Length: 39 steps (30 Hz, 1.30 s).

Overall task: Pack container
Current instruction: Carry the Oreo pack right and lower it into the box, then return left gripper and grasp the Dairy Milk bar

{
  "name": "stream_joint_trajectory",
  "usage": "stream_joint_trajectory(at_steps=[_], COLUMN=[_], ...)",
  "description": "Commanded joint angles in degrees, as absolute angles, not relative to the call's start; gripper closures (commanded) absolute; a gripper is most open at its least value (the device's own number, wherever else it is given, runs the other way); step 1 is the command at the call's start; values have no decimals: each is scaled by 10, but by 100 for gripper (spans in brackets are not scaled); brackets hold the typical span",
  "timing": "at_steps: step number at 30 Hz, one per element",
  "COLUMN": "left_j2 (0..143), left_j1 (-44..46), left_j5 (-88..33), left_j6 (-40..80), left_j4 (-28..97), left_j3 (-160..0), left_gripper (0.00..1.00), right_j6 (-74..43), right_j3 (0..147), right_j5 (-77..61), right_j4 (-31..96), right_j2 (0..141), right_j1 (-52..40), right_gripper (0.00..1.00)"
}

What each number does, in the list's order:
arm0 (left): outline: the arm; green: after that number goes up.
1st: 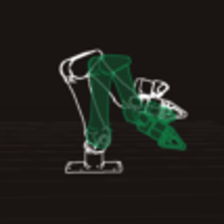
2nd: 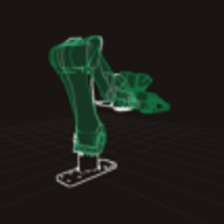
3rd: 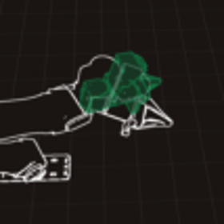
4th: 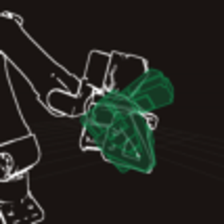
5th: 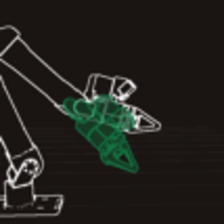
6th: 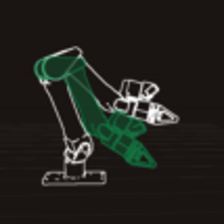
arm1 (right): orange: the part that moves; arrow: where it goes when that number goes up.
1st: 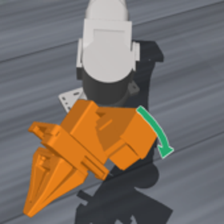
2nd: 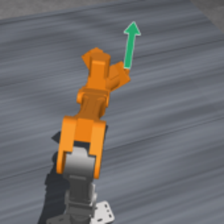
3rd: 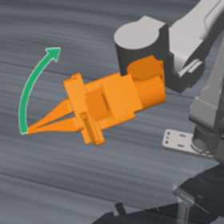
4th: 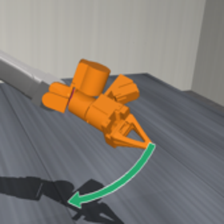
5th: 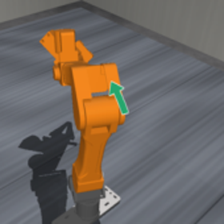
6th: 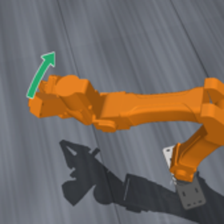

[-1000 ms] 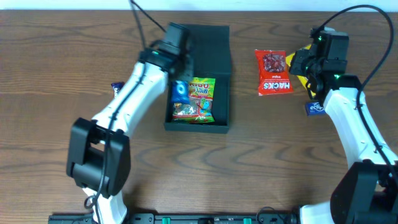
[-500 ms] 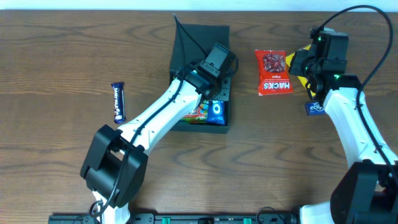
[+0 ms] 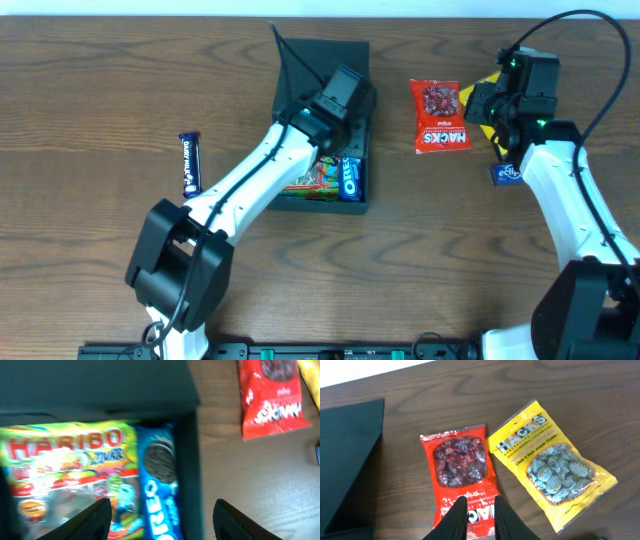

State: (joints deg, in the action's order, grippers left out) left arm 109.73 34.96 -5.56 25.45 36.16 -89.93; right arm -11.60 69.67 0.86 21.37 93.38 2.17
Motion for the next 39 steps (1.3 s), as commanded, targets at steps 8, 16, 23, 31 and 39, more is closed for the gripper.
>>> stream_joint_trajectory(at_steps=[8,16,23,31,39], left_j2=[983,999,1000,1002,1070], left_j1=[195,78,37,17,-35], left_j5=[152,138,100,100,-36], left_j6=[242,242,200,156,62], left_j4=[512,533,391,247,180], left_j3=[-912,-864,-729,-642,-639], left_gripper=[30,31,30,28,34], right_j6=[-122,-122,-122,-122,-122], right_j3=[701,701,701,701,701], right_j5=[10,10,10,10,10], right_j4=[226,228,228,230,232], right_j2=[934,934,934,934,934], right_j1=[30,30,30,30,30], right_gripper=[79,78,78,77,77])
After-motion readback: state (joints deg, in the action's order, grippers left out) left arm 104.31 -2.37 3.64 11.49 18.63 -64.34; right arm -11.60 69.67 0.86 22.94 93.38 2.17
